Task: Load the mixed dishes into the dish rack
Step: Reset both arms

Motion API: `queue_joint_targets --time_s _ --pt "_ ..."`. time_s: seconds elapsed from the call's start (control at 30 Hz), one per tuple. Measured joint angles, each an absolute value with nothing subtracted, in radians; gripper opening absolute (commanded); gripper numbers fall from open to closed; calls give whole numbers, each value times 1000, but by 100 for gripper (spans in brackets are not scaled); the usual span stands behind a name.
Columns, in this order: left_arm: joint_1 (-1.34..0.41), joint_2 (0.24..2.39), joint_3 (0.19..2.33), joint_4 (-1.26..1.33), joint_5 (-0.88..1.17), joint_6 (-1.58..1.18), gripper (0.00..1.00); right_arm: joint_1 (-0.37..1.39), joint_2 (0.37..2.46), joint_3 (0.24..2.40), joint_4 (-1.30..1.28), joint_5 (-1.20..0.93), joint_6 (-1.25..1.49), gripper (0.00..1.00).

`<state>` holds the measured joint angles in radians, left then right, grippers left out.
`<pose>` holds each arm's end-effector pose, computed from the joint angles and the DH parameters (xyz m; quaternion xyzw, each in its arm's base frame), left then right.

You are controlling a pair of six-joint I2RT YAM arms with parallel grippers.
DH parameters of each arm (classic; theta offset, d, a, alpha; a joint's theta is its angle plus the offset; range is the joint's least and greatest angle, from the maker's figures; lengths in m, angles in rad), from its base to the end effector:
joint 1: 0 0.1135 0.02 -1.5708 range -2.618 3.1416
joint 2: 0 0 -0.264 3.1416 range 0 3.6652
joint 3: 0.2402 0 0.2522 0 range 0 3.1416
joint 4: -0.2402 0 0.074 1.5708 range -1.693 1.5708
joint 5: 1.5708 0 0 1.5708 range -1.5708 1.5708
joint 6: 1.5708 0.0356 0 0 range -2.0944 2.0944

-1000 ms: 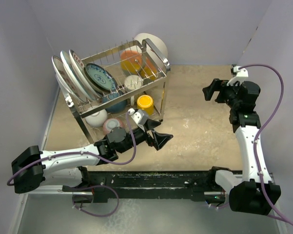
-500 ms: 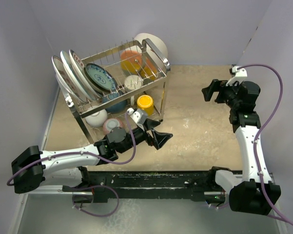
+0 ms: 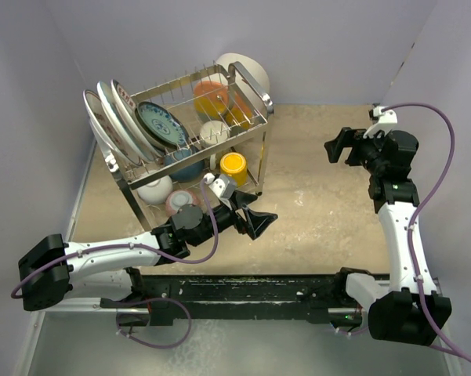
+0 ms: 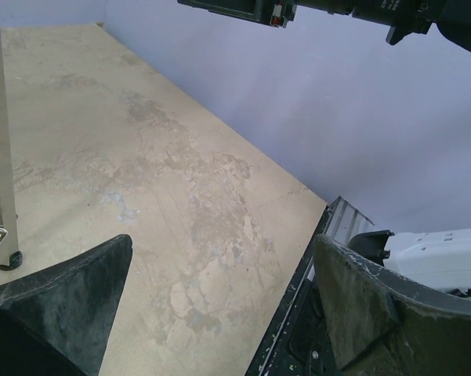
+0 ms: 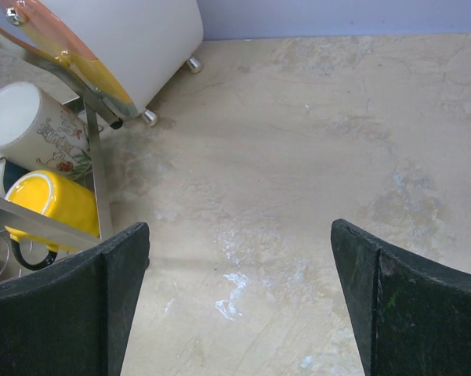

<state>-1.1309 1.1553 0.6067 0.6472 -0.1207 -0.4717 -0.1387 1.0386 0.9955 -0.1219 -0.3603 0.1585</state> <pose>0.1157 -0.2357 0.2893 0.1746 0.6486 -0.5032 0.5438 0.2387 -0.0206 0.3727 -0.0034 0.7595 0.1430 0.6346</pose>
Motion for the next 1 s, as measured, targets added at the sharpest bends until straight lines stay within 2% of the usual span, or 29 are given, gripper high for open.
queue_joint_targets --time_s 1.0 --pt "-1131 1155 607 640 -129 -491 99 -139 1039 995 -122 -360 167 99"
